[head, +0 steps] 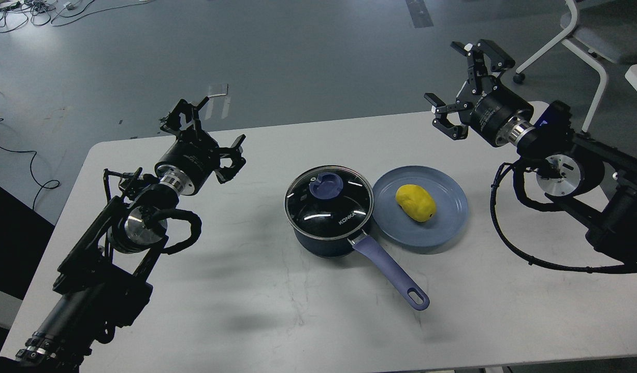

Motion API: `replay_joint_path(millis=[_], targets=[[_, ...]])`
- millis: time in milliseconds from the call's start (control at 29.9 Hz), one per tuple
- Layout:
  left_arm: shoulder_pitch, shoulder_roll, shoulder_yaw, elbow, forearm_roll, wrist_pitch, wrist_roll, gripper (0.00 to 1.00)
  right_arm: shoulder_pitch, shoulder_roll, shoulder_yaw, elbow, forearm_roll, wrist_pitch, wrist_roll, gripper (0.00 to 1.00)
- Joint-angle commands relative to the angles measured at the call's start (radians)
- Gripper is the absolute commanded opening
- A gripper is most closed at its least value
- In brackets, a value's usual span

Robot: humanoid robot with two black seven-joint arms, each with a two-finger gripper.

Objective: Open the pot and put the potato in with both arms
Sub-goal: 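Raise the right gripper away and move the left gripper toward the pot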

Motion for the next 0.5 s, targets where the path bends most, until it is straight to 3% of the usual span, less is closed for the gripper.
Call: replay_joint_path(millis=[0, 468], targets=[[0.002, -0.001, 0.001, 0.0, 0.001, 0.001, 0.004, 0.99, -0.048, -0.01, 0.01, 0.012, 0.003, 0.016, -0.031, 1.0], [0.0, -0.009, 0.001, 0.002, 0.001, -0.003, -0.019, 0.99, -0.091, -0.049, 0.065, 0.018, 0.003, 0.039, -0.031, 1.0]])
